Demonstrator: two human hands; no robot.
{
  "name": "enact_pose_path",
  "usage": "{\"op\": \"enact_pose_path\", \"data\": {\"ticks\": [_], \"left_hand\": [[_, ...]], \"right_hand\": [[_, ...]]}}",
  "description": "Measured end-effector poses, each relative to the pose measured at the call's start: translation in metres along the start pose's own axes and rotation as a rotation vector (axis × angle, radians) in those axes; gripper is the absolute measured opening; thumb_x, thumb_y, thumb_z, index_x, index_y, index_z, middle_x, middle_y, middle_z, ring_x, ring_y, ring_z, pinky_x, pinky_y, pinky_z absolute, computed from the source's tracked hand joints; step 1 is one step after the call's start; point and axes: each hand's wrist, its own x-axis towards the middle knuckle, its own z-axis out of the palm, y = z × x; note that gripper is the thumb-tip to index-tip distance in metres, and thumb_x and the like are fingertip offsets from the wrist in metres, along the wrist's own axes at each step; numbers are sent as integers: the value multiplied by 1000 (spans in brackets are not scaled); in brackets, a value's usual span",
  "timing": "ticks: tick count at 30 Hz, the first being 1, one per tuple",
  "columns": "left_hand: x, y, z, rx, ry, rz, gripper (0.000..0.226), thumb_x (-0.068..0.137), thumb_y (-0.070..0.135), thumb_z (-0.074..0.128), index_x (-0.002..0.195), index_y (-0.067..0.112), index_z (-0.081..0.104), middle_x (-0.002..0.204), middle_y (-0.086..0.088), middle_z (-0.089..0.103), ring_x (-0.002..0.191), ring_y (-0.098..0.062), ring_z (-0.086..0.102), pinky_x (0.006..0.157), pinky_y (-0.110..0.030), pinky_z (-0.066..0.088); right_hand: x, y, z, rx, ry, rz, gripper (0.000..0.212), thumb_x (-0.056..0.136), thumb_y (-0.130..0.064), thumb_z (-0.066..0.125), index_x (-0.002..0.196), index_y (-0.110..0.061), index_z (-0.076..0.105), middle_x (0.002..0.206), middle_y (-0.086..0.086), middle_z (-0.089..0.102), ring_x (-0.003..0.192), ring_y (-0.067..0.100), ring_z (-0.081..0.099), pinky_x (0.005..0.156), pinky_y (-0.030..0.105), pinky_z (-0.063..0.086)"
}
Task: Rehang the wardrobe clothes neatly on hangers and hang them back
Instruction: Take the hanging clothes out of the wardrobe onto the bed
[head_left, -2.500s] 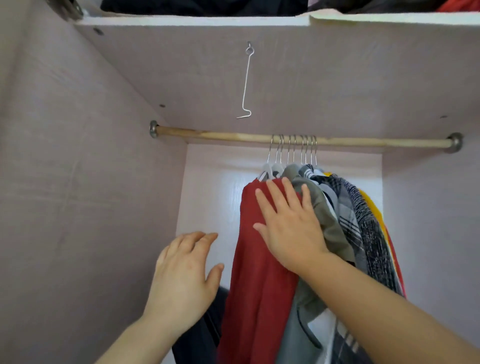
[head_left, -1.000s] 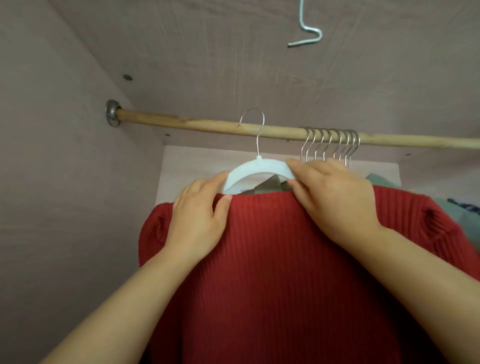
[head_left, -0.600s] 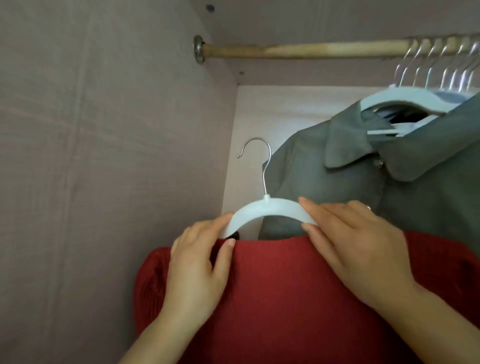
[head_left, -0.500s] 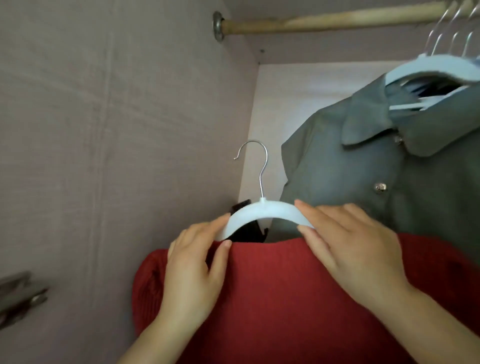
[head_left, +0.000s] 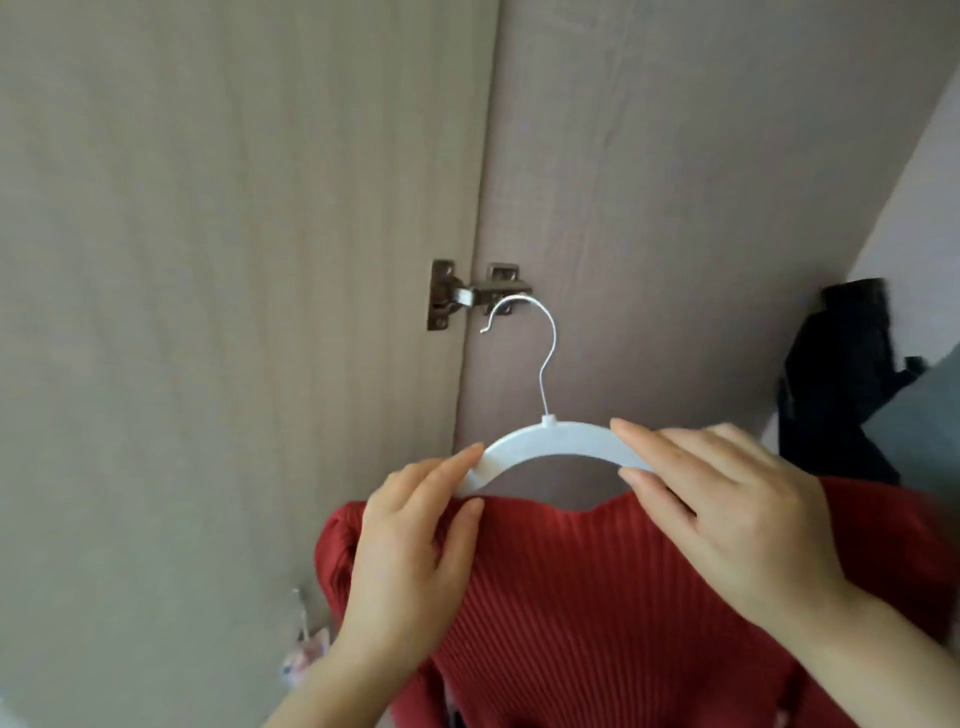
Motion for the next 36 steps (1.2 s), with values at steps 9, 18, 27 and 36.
{"op": "enact_pose_path", "data": {"ticks": [9,18,27,36], "left_hand": [[-83,-44,-164,371,224,-210,35,81,32,49,115,39,54,100,24,56,92,2,53,84,-16,41],[-164,-73,-363,709,545,-369,33,81,29,51,112,35,60,101,28,53,91,2,51,80,-33,47],[-234,-102,-553,955,690,-520,35,81,17,59,111,34,60,98,26,54,92,0,54,85,-38,48],[-270,-153,-673,1119,774,-682,33,80,16,58,111,25,66,97,16,59,91,-7,57,87,-35,46]], "right_hand": [[43,-163,72,449,78,-166,25,88,-25,59,108,-14,70,84,-4,69,64,19,63,61,29,46],[111,-398,103,901,120,-310,27,86,-27,56,106,-14,69,79,-2,68,59,15,61,44,28,51],[169,-636,112,1183,-21,-371,34,81,-33,51,104,-15,69,68,-7,60,57,7,52,47,15,36],[214,-804,146,1398,-175,-402,40,64,-16,85,101,-22,70,73,-10,64,65,3,54,53,14,40]]}}
